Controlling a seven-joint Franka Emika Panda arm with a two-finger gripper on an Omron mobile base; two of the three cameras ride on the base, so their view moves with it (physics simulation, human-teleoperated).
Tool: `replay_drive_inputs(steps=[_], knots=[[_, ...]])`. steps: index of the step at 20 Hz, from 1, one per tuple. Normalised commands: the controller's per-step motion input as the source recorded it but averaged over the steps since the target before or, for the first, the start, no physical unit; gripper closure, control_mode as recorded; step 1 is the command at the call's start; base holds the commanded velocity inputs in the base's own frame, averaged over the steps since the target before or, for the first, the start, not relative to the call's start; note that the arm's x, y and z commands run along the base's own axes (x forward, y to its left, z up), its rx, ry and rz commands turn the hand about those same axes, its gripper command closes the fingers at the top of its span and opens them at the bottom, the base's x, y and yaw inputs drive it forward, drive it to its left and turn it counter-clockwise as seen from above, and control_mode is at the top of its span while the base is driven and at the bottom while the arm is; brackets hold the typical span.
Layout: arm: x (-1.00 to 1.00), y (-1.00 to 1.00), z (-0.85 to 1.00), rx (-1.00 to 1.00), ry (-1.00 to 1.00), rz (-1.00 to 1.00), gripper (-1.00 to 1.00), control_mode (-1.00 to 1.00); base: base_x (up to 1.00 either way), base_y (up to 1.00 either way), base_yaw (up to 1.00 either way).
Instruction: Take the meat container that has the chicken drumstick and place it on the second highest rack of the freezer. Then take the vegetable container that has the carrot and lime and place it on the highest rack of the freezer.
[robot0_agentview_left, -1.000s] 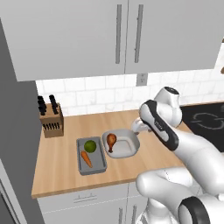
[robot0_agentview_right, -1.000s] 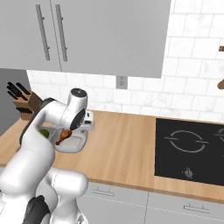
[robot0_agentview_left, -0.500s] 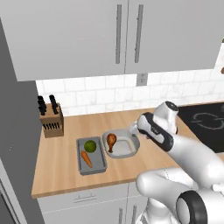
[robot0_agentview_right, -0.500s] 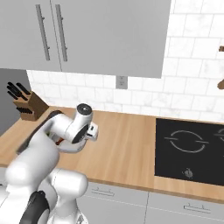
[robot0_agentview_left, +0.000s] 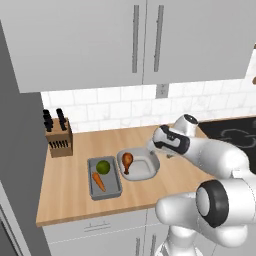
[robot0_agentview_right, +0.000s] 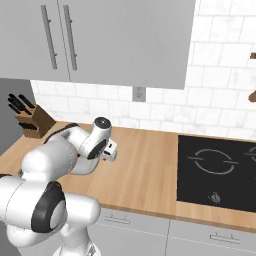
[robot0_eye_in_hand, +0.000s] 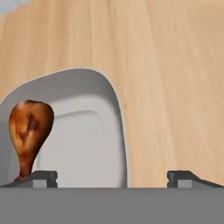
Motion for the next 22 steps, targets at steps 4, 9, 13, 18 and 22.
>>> replay_drive_inputs(steps=[4, 9, 13, 18, 22], knots=[[0.15, 0.0, -0.12, 0.0, 0.17, 0.0, -1.0, -1.0, 0.0, 0.0, 0.0], [0.06, 0.01, -0.39, -0.04, 0.08, 0.0, -1.0, -1.0, 0.0, 0.0, 0.0], [0.14, 0.23, -0.3, -0.06, 0.04, 0.0, -1.0, -1.0, 0.0, 0.0, 0.0], [0.01, 0.21, -0.22, -0.06, 0.0, 0.0, -1.0, -1.0, 0.0, 0.0, 0.0], [0.03, 0.06, -0.34, -0.06, 0.0, 0.0, -1.0, -1.0, 0.0, 0.0, 0.0]])
